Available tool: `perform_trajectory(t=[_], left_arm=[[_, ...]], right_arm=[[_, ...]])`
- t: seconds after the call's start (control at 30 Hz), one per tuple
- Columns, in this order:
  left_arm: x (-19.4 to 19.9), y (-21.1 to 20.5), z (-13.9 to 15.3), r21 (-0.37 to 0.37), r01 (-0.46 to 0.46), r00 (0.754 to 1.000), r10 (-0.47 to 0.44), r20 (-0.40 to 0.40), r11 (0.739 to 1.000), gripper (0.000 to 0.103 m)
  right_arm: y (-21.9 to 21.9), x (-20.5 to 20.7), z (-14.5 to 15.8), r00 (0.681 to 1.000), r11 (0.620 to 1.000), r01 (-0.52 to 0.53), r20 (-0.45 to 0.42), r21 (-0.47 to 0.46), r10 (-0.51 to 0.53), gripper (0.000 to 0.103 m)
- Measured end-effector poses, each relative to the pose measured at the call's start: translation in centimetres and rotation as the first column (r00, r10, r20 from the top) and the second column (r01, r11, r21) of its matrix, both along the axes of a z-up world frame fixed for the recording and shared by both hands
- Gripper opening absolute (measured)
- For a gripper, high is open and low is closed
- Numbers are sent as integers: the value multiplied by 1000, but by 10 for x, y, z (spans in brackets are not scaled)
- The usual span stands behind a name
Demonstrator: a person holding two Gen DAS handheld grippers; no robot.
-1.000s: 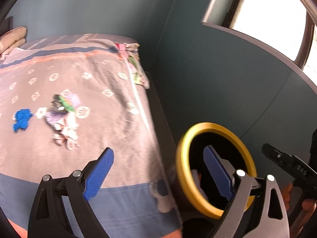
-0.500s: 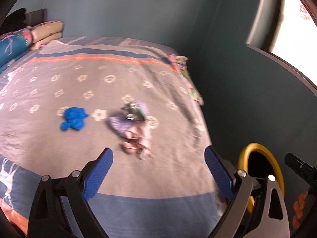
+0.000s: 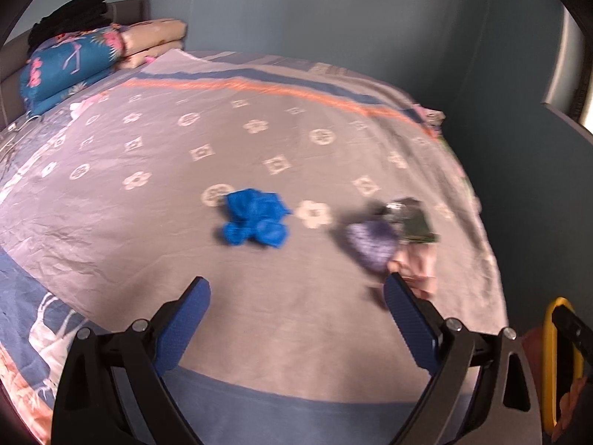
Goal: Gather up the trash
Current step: 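Move both tools back over the bed toward the blue glove and wrappers, then grasp the blue glove with the left gripper while the right grasps the pink tissue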
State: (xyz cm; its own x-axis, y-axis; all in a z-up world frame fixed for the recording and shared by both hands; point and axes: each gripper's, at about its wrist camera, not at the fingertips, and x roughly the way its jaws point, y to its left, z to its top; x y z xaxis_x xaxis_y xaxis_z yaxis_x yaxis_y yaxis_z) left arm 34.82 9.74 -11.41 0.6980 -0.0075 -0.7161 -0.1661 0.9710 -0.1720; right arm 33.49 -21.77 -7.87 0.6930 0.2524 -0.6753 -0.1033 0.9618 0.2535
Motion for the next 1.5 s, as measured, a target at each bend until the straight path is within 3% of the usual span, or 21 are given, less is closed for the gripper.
perform_trajectory(t=[0.33, 0.73, 0.9, 0.93, 1.0, 1.03, 1.1, 1.13, 1.27, 1.37, 1.5], left_arm=[[52, 33, -29, 64, -61, 996, 65, -62, 996, 91], [111, 44, -57, 115, -77, 990, 89, -107, 990, 91], [128, 42, -74, 98, -65, 985, 80, -152, 993, 90], [130, 41, -77, 80, -61, 985, 73, -158, 995, 88], [132, 38, -82, 66, -47, 985, 57, -165, 997, 74], [133, 34, -84, 67, -32, 985, 43, -167, 997, 70], [133, 28, -88, 83, -15, 985, 29, -169, 996, 52], [133, 26, -89, 92, -11, 986, 26, -165, 996, 49], [131, 22, -91, 101, 1, 989, 14, -148, 995, 29], [129, 23, -87, 76, 15, 990, -4, -144, 997, 21], [123, 19, -81, 43, 38, 991, -32, -129, 998, 19]], right_arm=[[68, 66, -61, 992, 995, -74, -105, -68, 66, 67], [91, 124, -101, 975, 997, -83, -206, -11, 79, 71], [103, 137, -112, 963, 993, -116, -247, -4, 111, 60], [106, 139, -114, 962, 993, -119, -248, -10, 113, 59], [111, 144, -116, 962, 992, -124, -248, -13, 117, 54], [112, 144, -116, 961, 992, -126, -249, -10, 120, 51], [113, 147, -118, 958, 992, -129, -257, 3, 125, 42], [114, 150, -120, 953, 990, -137, -271, 23, 138, 34], [114, 154, -123, 947, 989, -140, -284, 55, 150, 23], [113, 154, -121, 947, 987, -139, -280, 79, 156, 19], [107, 151, -114, 959, 989, -118, -249, 85, 136, 19]])
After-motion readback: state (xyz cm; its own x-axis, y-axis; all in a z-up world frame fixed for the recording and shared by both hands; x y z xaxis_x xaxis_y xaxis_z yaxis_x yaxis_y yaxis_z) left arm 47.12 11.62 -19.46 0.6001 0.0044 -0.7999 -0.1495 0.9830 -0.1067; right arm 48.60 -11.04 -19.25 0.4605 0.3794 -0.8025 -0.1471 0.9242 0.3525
